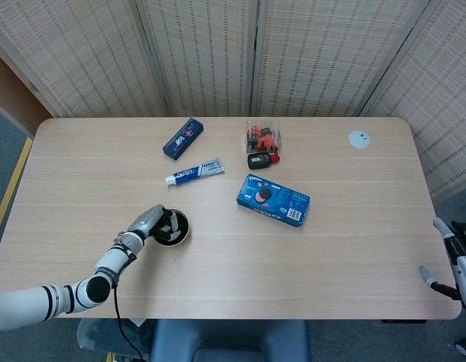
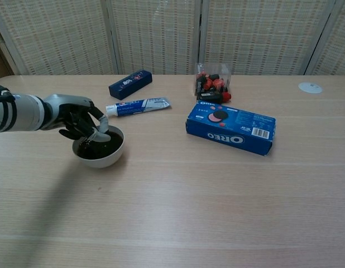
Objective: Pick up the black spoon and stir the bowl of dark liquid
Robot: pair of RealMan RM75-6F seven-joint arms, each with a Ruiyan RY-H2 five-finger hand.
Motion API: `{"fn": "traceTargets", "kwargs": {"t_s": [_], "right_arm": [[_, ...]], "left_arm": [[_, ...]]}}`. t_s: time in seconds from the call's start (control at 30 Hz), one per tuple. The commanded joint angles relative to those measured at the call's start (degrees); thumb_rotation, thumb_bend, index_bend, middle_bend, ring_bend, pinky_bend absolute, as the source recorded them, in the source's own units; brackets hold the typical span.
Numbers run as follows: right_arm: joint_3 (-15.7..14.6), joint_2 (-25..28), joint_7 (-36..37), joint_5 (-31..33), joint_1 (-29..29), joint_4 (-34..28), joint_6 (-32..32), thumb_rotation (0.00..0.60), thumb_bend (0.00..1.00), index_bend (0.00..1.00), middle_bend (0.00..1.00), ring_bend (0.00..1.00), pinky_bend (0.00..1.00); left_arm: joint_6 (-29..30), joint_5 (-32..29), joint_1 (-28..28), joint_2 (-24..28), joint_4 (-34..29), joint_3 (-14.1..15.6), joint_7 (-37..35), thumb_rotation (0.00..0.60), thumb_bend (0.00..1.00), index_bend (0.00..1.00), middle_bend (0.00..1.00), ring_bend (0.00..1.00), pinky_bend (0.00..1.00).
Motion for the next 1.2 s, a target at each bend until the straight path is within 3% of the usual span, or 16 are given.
{"fn": "traceTargets", "kwargs": {"t_s": [0.03, 0.37, 0.77, 1.2], "right_arm": [[0.03, 0.09, -0.06, 0.02, -0.01, -0.10, 0.05, 0.600, 0.26, 0.03, 0.16, 0.06, 0.14], [-0.03, 0.31, 0.14, 0.68, -0.63, -0.09, 0.43, 0.600, 0.26, 0.03, 0.16, 0.06, 0.14], [-0.01, 0.33, 0.12, 0.59, -0.79, -0.14, 0.67, 0.600, 0.26, 0.03, 0.16, 0.06, 0.14], [0.03, 0.14, -0.01, 0.18, -0.27, -0.06, 0.18, 0.600, 0.26, 0.03, 0.16, 0.06, 0.14]], "left_arm": [[-0.53, 1.39, 0.47, 0.16, -0.81, -0.27, -0.69, 0.600, 0.40, 0.65, 1.00, 1.00, 1.00], [-1.37, 1.24, -2.18, -3.20, 1.36, -1.04, -0.20, 0.600, 0.40, 0.65, 1.00, 1.00, 1.00], [0.24, -5.12, -4.73, -5.34, 7.59, -1.29, 1.44, 0.600, 0.40, 0.65, 1.00, 1.00, 1.00], [-1.72, -2.29, -1.84, -0.66, 1.57, -0.20, 0.53, 0.600, 0.40, 0.65, 1.00, 1.00, 1.00]]}}
